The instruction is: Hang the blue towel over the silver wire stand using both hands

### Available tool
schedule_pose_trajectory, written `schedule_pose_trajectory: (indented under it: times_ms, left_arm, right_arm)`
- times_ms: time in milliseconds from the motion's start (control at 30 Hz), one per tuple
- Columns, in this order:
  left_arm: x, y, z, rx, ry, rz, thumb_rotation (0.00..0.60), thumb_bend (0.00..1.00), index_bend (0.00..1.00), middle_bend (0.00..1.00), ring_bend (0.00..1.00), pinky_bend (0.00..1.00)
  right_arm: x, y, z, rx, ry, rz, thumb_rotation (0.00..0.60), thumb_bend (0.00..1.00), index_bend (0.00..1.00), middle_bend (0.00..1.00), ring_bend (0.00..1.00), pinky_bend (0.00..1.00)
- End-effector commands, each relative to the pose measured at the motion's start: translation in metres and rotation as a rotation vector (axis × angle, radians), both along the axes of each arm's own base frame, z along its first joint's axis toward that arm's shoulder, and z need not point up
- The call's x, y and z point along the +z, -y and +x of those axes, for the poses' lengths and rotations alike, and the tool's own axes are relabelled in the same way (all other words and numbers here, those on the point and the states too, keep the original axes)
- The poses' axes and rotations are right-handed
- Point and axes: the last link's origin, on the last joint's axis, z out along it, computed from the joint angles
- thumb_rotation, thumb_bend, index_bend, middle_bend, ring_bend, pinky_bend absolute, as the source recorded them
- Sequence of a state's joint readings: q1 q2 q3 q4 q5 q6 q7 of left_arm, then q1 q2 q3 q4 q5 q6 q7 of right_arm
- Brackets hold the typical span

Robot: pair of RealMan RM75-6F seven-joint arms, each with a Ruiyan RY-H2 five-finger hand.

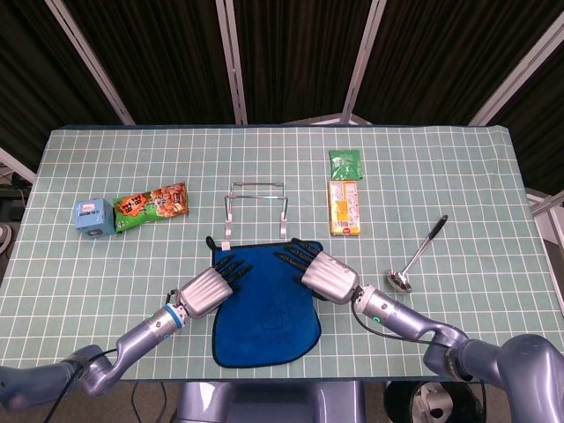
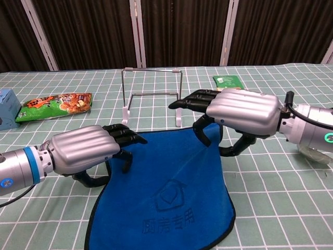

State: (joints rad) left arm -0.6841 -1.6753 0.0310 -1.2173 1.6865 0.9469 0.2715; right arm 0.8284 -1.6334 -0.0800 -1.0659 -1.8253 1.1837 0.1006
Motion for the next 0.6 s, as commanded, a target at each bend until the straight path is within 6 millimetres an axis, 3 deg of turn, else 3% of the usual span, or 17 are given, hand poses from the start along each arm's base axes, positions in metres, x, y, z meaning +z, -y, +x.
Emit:
schedule_pose_trajectory:
  times_ms: [33, 200, 367, 600]
  left_arm:
    - [0.001, 0.0, 0.0, 0.007, 0.009, -0.002, 0.6, 0.52, 0.52, 0.0, 0.0, 0.0]
    - [0.004, 0.001, 0.003, 0.026, 0.046, -0.005, 0.6, 0.52, 0.56, 0.0, 0.0, 0.0]
    - [0.01, 0.002, 0.005, 0.028, 0.081, 0.002, 0.6, 0.53, 0.7, 0.0, 0.0, 0.0]
    - [0.034, -0.001, 0.013, 0.015, 0.189, 0.088, 0.6, 0.52, 0.79, 0.0, 0.0, 0.0]
  right_arm:
    - [0.0, -0.001, 0.0, -0.001, 0.003, 0.002, 0.6, 0.61, 0.61, 0.0, 0.0, 0.0]
    - [0.003, -0.003, 0.0, 0.004, 0.012, 0.001, 0.6, 0.61, 0.61, 0.0, 0.0, 0.0]
    - [0.011, -0.005, 0.001, 0.013, 0.019, -0.009, 0.6, 0.61, 0.61, 0.0, 0.0, 0.0]
    - [0.032, -0.001, 0.013, 0.011, 0.077, -0.066, 0.6, 0.61, 0.61, 0.0, 0.0, 0.0]
